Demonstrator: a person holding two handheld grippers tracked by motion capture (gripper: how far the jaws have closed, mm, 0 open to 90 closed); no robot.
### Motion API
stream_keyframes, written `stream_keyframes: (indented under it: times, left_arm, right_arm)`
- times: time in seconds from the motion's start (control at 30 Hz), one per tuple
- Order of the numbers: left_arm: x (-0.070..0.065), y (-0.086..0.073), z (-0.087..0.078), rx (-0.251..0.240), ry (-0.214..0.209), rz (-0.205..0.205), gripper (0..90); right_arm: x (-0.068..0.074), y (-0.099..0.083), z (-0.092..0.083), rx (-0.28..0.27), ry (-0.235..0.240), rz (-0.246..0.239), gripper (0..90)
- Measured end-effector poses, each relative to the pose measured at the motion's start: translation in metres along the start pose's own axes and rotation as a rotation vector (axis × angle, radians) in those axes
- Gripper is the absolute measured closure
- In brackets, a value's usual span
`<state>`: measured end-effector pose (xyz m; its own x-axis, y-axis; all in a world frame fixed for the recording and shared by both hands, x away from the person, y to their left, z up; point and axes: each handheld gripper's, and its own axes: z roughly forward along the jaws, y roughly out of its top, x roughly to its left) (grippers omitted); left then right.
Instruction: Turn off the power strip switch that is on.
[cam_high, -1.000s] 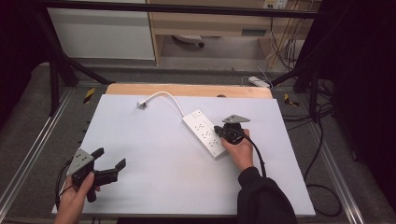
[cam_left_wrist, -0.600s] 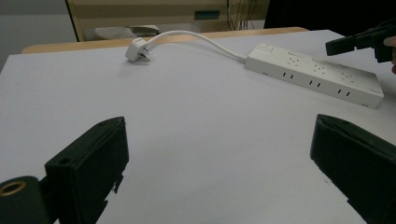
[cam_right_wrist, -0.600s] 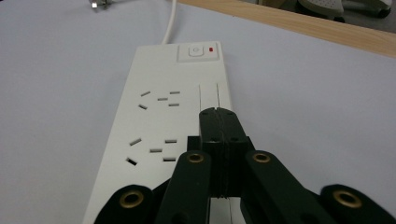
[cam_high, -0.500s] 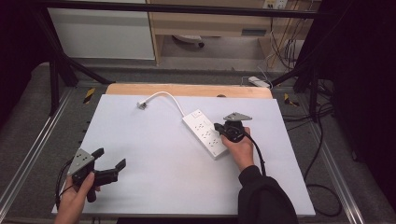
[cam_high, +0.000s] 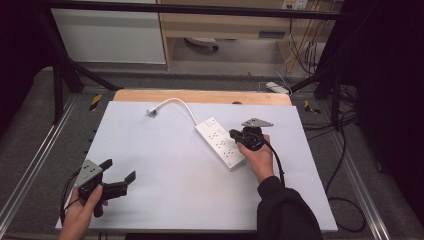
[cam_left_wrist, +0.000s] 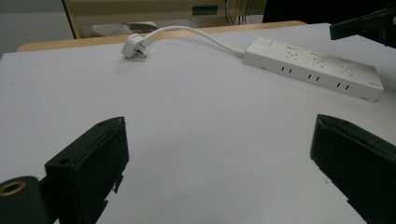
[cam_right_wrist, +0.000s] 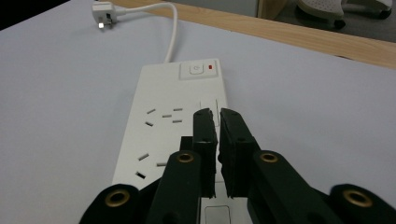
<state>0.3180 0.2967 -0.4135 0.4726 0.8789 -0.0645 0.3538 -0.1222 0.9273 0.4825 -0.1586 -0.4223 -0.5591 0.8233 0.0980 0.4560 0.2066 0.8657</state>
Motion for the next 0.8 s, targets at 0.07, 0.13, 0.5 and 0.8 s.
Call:
stream_keyframes:
  times: [0.07,0.13,0.5,0.8]
  left_arm:
    - [0.0,0.0,0.0,0.002,0.002,0.001,4.3]
    - [0.0,0.0,0.0,0.004,0.003,-0.001,4.3]
    - [0.002,0.0,-0.001,-0.004,0.018,0.002,4.3]
    - [0.0,-0.001,0.0,0.004,0.011,0.002,4.3]
  right_arm:
    - [0.0,0.001,-0.002,-0.005,0.007,0.004,80.3]
    - [0.002,0.002,-0.002,-0.004,0.01,0.001,75.5]
    - [0.003,0.01,-0.008,-0.013,-0.016,0.065,24.2]
    - [0.004,0.016,-0.019,-0.045,-0.042,0.059,7.5]
